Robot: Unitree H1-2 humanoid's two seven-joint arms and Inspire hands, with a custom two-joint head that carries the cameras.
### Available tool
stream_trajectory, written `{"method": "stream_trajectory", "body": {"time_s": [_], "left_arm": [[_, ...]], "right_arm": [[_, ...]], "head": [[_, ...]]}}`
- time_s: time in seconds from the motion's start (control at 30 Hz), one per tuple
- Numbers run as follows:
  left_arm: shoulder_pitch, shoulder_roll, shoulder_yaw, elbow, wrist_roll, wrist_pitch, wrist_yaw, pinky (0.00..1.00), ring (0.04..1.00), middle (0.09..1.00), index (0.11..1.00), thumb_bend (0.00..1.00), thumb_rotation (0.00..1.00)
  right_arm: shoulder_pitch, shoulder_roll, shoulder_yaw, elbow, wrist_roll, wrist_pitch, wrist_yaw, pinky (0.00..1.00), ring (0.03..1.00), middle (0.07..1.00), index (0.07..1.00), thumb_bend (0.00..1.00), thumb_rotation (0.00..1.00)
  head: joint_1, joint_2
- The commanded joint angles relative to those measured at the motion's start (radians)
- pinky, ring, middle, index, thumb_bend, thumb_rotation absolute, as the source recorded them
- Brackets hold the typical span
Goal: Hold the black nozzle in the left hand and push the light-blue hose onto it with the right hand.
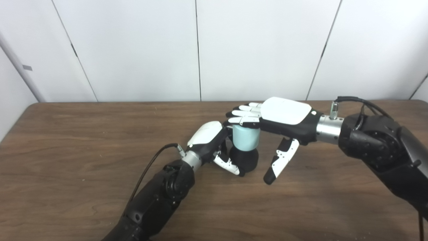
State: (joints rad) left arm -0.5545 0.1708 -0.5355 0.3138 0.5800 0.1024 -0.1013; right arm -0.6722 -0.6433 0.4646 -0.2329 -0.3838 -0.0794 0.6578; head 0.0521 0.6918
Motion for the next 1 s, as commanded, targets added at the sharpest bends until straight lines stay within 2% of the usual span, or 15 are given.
{"method": "stream_trajectory", "body": {"time_s": [0.0,0.03,0.07,0.1,0.2,0.27,0.4,0.5,0.6,0.7,0.77,0.83,0.87,0.93,0.97], "left_arm": [[0.044,0.026,-0.034,0.059,0.043,0.051,-0.078,0.43,0.431,0.414,0.491,0.52,0.0],[0.044,0.025,-0.034,0.059,0.043,0.052,-0.078,0.42,0.425,0.41,0.491,0.52,0.0],[0.044,0.025,-0.034,0.059,0.043,0.053,-0.078,0.4,0.413,0.406,0.491,0.52,0.0],[0.045,0.024,-0.035,0.059,0.043,0.053,-0.077,0.39,0.409,0.405,0.491,0.52,0.0],[0.046,0.025,-0.035,0.058,0.043,0.053,-0.078,0.38,0.405,0.407,0.491,0.52,0.0],[0.045,0.027,-0.032,0.06,0.04,0.051,-0.079,0.41,0.441,0.438,0.491,0.53,0.0],[0.042,0.027,-0.029,0.068,0.037,0.045,-0.076,0.45,0.472,0.448,0.49,0.53,0.0],[0.041,0.026,-0.031,0.068,0.039,0.046,-0.076,0.47,0.475,0.444,0.491,0.53,0.0],[0.042,0.026,-0.031,0.067,0.038,0.046,-0.077,0.46,0.46,0.426,0.492,0.53,0.0],[0.042,0.028,-0.031,0.066,0.037,0.045,-0.079,0.45,0.451,0.424,0.492,0.53,0.0],[0.042,0.03,-0.032,0.065,0.039,0.047,-0.08,0.45,0.458,0.433,0.492,0.53,0.0],[0.042,0.032,-0.033,0.065,0.041,0.046,-0.08,0.46,0.463,0.437,0.491,0.53,0.0],[0.042,0.032,-0.033,0.066,0.042,0.047,-0.08,0.46,0.465,0.438,0.491,0.53,0.0],[0.041,0.031,-0.033,0.069,0.042,0.048,-0.079,0.45,0.463,0.432,0.492,0.53,0.0],[0.041,0.031,-0.033,0.069,0.042,0.049,-0.078,0.45,0.463,0.431,0.492,0.53,0.0]], "right_arm": [[0.058,-0.016,0.022,0.034,0.019,0.006,0.075,0.95,0.95,0.963,0.937,0.82,0.84],[0.068,0.004,-0.01,0.025,0.023,0.023,0.033,0.95,0.945,0.963,0.94,0.81,0.83],[0.076,0.019,-0.034,0.018,0.025,0.035,0.004,0.9,0.922,0.967,0.958,0.75,0.68],[0.098,0.051,-0.075,0.003,0.007,0.048,-0.062,0.88,0.914,0.968,0.964,0.72,0.64],[0.162,0.175,-0.199,-0.032,-0.073,0.085,-0.271,0.77,0.892,0.981,0.996,0.63,0.26],[0.181,0.23,-0.254,-0.042,-0.101,0.083,-0.344,0.69,0.884,0.99,1.0,0.63,0.18],[0.197,0.278,-0.312,-0.027,-0.145,0.021,-0.438,0.69,0.901,0.999,1.0,0.63,0.16],[0.215,0.28,-0.32,0.003,-0.17,-0.043,-0.488,0.77,0.948,1.0,1.0,0.62,0.24],[0.226,0.269,-0.317,0.015,-0.165,-0.079,-0.498,0.84,0.985,1.0,1.0,0.58,0.32],[0.225,0.252,-0.322,0.014,-0.131,-0.099,-0.474,0.86,0.998,1.0,1.0,0.56,0.42],[0.216,0.245,-0.332,0.018,-0.094,-0.106,-0.459,0.87,1.0,1.0,1.0,0.56,0.45],[0.206,0.246,-0.344,0.023,-0.061,-0.098,-0.451,0.88,1.0,1.0,1.0,0.57,0.46],[0.2,0.253,-0.354,0.023,-0.043,-0.068,-0.445,0.89,1.0,1.0,1.0,0.58,0.46],[0.196,0.266,-0.367,0.018,-0.018,-0.006,-0.427,0.86,0.991,1.0,1.0,0.66,0.4],[0.198,0.268,-0.37,0.005,0.002,0.056,-0.396,0.85,0.988,1.0,1.0,0.69,0.38]], "head": [[0.0,0.001],[0.001,0.0],[0.001,0.0],[0.0,0.0],[-0.002,-0.002],[-0.003,-0.002],[-0.003,-0.004],[-0.001,-0.004],[-0.001,-0.003],[-0.001,-0.004],[0.001,-0.003],[-0.001,-0.002],[-0.001,-0.002],[-0.002,-0.005],[-0.002,-0.006]]}}
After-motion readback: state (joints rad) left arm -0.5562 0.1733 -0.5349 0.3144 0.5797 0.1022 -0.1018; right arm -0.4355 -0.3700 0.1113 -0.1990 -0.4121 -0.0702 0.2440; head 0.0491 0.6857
